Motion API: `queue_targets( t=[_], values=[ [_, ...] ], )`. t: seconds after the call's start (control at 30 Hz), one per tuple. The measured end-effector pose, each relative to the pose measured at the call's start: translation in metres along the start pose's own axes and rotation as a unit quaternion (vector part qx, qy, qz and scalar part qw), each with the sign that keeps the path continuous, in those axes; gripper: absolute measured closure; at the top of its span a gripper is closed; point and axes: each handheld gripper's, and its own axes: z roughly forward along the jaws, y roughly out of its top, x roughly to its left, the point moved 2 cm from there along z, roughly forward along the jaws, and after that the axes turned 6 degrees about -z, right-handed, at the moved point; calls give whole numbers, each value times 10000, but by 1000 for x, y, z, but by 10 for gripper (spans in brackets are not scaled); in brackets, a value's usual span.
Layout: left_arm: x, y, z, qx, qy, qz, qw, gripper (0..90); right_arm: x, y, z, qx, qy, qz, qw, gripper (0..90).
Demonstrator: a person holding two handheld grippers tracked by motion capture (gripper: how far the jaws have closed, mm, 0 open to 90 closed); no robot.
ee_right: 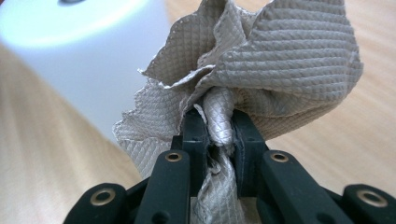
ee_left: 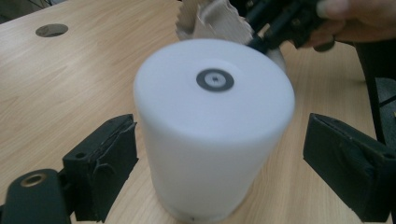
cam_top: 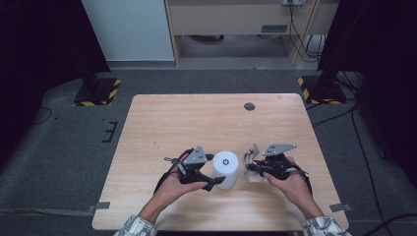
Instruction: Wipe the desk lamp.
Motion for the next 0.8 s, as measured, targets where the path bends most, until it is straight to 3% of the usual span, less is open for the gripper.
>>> queue_targets(
  t=[0.13,0.43,0.6,0.8],
  values=[
    [6,-10,-11,85,128,-7,9999,93,-12,9,5,56,-12,-23,10000,787],
    [33,-25,-25,155,581,-263,9978,92,-31,27,23,235,-92,-65,9997,786],
    [45,-31,-29,206,887,-411,9950,92,-42,40,39,372,-60,-44,9993,784],
    [58,-38,-31,317,1249,-607,9898,92,-53,56,64,611,-61,2,9981,778]
  ],
)
